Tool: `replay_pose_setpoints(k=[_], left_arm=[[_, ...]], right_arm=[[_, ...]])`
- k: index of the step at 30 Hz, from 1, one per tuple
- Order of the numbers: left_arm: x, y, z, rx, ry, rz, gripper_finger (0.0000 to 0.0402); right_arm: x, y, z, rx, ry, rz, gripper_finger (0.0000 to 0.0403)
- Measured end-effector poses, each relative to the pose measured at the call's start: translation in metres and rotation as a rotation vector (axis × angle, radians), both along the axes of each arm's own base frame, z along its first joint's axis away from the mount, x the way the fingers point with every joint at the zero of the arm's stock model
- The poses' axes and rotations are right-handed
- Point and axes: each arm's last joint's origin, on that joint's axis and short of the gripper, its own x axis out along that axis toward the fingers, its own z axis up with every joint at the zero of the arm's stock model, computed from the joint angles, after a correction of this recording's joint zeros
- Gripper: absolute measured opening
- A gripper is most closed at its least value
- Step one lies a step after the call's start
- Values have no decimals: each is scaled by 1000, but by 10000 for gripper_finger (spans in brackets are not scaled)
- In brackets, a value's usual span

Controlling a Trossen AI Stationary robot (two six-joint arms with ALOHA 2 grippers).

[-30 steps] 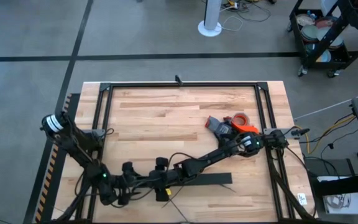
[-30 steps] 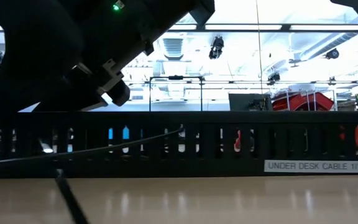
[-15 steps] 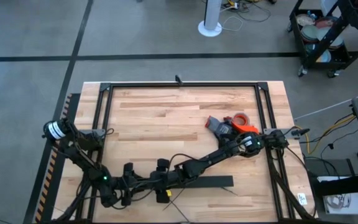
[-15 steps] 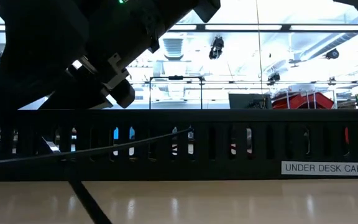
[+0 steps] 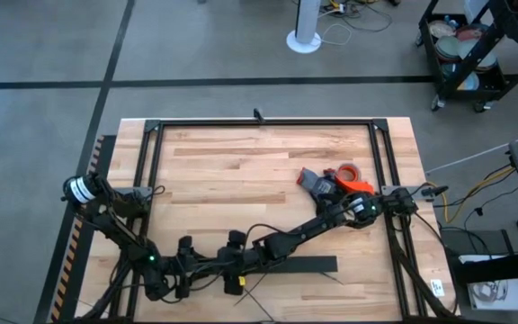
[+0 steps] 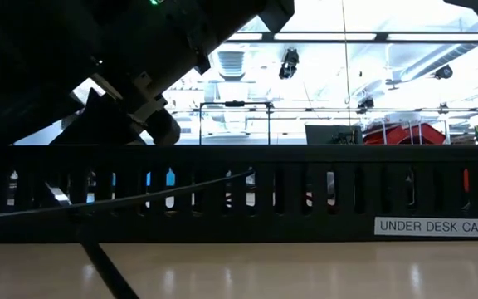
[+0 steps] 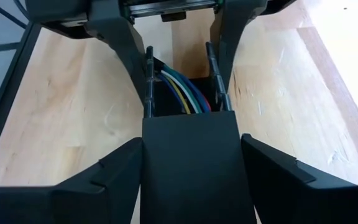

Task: Ziptie cables
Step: Insert the black cable duct cover into the black cable duct

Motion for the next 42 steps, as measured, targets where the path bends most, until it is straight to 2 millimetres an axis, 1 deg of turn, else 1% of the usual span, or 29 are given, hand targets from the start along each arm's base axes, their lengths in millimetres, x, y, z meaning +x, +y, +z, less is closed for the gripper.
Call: replay_pose_setpoints(k=[5, 8, 11, 14, 17, 20, 24, 28, 31, 35, 42], left_arm=[[0, 0, 0, -5, -2, -2, 227], [0, -1, 0, -1, -2, -6, 234], [-1, -1, 0, -3, -1, -8, 228], [-1, -1, 0, -8, -4, -7, 224], [-1, -1, 0, -5, -7, -6, 228], [-2, -1, 0, -4, -7, -6, 233], [-2, -1, 0, -3, -7, -6, 225], [-2, -1, 0, 1, -7, -6, 226], [-2, -1, 0, 3, -6, -8, 231], [-2, -1, 0, -1, -7, -5, 226], [-3, 0, 2, -31, -9, 8, 229]], right_arm=[[-1, 0, 4, 4, 3, -5, 221], [0, -1, 4, 9, -10, -7, 226], [-1, -2, 2, 5, 13, -29, 230], [-4, 2, 5, -12, 25, -18, 232], [-5, 8, 7, -54, -7, 8, 232], [-4, 9, 7, -67, -19, 20, 229], [-3, 6, 3, -64, -19, 24, 221], [-1, 6, -1, -39, -29, 16, 226], [2, 8, -1, -21, -54, 67, 226], [4, 9, 0, -12, -63, 98, 219], [5, 9, 1, 15, -51, 191, 230]])
